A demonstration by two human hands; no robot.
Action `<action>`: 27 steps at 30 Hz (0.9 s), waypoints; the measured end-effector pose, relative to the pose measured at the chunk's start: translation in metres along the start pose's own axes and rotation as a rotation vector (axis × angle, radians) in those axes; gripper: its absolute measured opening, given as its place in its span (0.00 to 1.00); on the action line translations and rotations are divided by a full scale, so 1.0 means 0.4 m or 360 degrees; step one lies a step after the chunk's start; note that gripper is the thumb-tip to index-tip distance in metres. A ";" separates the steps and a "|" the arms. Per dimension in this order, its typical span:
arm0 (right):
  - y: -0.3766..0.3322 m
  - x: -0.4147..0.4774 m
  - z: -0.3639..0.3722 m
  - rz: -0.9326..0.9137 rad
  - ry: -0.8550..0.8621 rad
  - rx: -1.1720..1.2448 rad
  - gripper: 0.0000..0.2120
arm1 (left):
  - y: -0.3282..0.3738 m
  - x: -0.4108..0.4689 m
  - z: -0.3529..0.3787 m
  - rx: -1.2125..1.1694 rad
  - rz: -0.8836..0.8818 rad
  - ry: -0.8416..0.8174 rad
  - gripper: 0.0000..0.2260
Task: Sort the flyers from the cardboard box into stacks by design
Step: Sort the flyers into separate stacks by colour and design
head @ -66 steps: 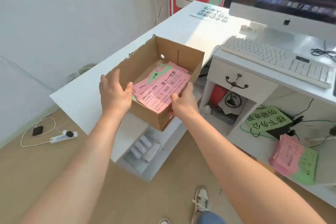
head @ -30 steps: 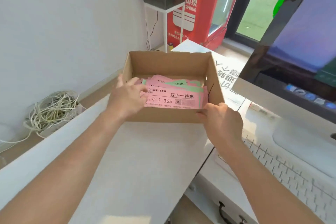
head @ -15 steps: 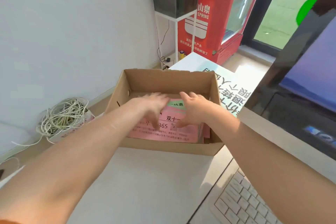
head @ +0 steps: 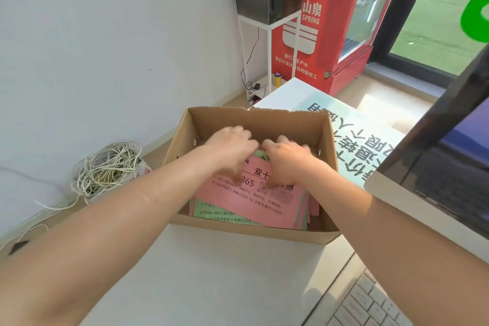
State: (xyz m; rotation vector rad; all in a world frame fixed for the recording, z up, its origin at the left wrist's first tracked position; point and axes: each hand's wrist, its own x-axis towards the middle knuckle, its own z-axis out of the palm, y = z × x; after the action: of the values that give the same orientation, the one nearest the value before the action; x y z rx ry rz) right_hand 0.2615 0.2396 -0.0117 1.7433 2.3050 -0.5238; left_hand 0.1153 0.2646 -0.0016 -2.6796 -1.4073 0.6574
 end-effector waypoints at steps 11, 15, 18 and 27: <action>-0.048 -0.132 -0.095 -0.0252 0.0596 -0.0142 0.18 | 0.003 -0.158 -0.097 -0.0201 -0.0289 0.0266 0.11; -0.092 -0.235 -0.218 -0.0301 0.1117 -0.0277 0.17 | -0.012 -0.284 -0.225 0.0011 -0.0431 0.0748 0.08; -0.153 -0.316 -0.281 -0.0403 0.1220 -0.0142 0.21 | -0.027 -0.416 -0.298 0.0080 -0.0516 0.0906 0.09; -0.322 -0.502 -0.196 -0.0688 0.0004 0.1040 0.27 | -0.046 -0.849 -0.138 -0.1114 -0.0491 0.0173 0.19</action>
State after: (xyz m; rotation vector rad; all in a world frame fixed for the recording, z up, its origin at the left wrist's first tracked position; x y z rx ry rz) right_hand 0.1986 0.0618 0.1543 1.4224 2.7136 -1.4888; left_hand -0.0466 0.0140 0.1708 -2.7599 -2.2842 -0.0283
